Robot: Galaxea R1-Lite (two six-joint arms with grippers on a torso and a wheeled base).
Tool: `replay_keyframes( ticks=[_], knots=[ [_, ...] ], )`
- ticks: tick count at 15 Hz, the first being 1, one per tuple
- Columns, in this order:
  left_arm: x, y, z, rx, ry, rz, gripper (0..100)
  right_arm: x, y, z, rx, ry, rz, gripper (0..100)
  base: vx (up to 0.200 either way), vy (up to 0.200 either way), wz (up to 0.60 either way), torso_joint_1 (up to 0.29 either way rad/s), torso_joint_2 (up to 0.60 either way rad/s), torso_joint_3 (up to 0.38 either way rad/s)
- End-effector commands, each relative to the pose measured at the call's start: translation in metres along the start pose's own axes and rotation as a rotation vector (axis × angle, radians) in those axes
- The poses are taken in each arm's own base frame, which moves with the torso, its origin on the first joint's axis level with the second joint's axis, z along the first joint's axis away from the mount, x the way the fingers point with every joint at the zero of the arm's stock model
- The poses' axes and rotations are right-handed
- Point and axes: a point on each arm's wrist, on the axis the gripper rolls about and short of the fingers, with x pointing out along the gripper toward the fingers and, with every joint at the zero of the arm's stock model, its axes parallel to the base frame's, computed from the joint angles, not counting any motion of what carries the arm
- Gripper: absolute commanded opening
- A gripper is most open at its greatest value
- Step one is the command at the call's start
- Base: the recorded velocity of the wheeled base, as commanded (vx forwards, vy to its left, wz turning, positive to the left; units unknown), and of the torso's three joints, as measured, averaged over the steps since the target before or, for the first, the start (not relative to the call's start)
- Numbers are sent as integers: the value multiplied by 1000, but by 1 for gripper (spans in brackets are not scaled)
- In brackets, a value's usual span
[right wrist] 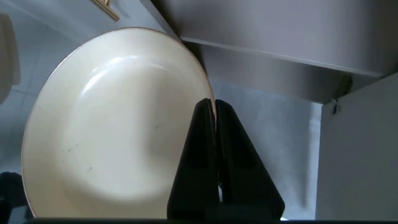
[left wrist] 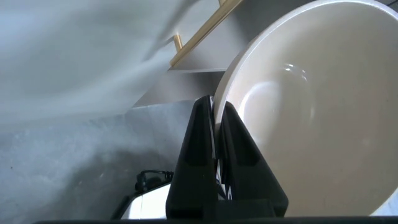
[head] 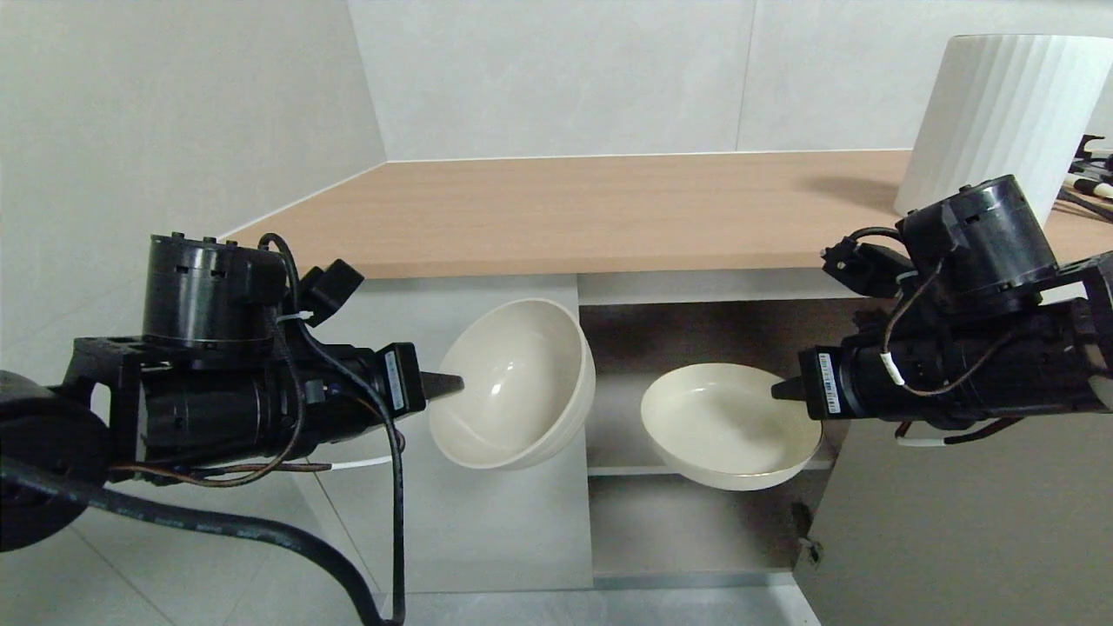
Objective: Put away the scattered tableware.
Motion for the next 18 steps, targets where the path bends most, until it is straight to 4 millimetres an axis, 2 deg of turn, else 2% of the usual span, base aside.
replay_keyframes(
  ticks=[1,5,7,8,10,12,15,16,18],
  knots=[
    [1,0,0,-1,2,0,0,4,0,0,0,9,-1,0,0,0,0,0,0,0],
    [1,0,0,-1,2,0,0,38,-3,-9,-36,99,-36,0,0,0,0,0,0,0],
    [1,0,0,-1,2,0,0,64,-5,-18,-40,170,-59,0,0,0,0,0,0,0],
    [1,0,0,-1,2,0,0,83,-7,-25,-40,216,-74,0,0,0,0,0,0,0],
    [1,0,0,-1,3,1,0,107,-10,-33,-41,239,-83,0,0,0,0,0,0,0],
    [1,0,-1,0,4,0,0,141,-15,-45,-39,257,-122,0,0,0,0,0,0,0],
    [1,0,-1,0,4,0,0,175,-25,-58,-31,257,-169,0,0,0,0,0,0,0],
    [1,-1,-1,1,6,-2,0,196,-34,-60,-9,202,-198,0,0,0,0,0,0,0],
    [2,-1,-2,2,8,-4,0,217,-48,-61,54,121,-220,0,0,0,0,0,0,0]
  ],
)
